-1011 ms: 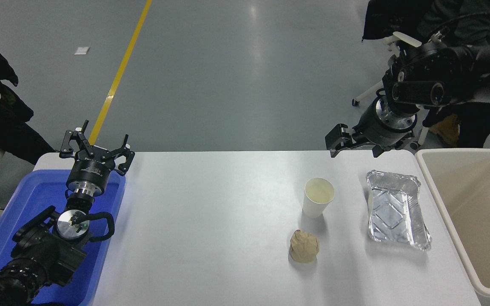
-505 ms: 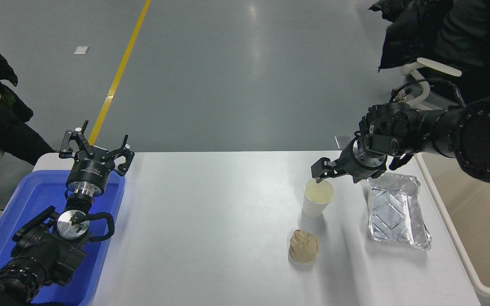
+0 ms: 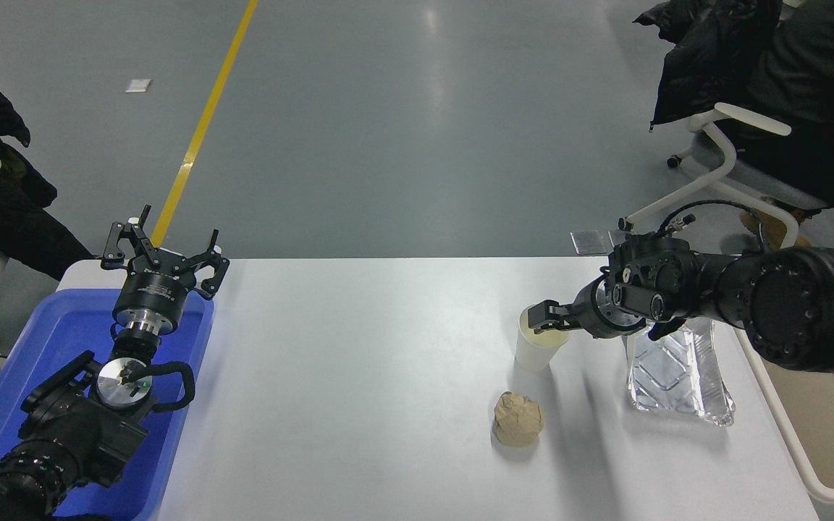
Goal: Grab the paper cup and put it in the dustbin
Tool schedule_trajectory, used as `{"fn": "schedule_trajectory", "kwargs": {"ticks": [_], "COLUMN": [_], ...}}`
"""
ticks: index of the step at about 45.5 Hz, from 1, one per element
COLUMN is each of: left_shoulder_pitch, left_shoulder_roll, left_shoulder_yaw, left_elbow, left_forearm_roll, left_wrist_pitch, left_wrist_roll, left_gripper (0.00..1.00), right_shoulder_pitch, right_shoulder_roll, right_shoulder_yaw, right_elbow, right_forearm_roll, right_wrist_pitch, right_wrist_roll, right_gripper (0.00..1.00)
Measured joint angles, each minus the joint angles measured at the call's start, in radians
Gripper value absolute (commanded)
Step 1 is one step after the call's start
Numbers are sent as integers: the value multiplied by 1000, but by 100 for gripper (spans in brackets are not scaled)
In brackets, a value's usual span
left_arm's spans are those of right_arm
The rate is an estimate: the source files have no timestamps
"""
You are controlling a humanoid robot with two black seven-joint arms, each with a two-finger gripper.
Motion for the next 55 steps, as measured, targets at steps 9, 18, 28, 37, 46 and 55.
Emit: {"fn": "schedule_trajectory", "kwargs": {"ticks": [9, 18, 28, 37, 46, 55], "left_shoulder_pitch": [0, 0, 0, 0, 0, 0], "left_shoulder_roll": [0, 0, 0, -1, -1, -1], "left_shoulder_yaw": [0, 0, 0, 0, 0, 0], "left_elbow": [0, 0, 0, 0, 0, 0], "left_forearm_roll": [0, 0, 0, 0, 0, 0], "left_wrist_pitch": [0, 0, 0, 0, 0, 0], "left_wrist_roll": [0, 0, 0, 0, 0, 0], "left_gripper": [99, 99, 99, 99, 99, 99], "right_shoulder_pitch": [-35, -38, -30, -6, 75, 251], "right_shoulder_roll": [0, 0, 0, 0, -18, -100], "right_shoulder_yaw": [5, 8, 9, 10, 9, 10], "right_elbow": [-17, -22, -22, -11, 57, 197], "right_forearm_roll": [-27, -59, -73, -77, -80, -87], "right_wrist_pitch": [-34, -48, -51, -48, -31, 7], "right_wrist_roll": [2, 7, 9, 11, 11, 12], "right_gripper": [3, 0, 0, 0, 0, 0]}}
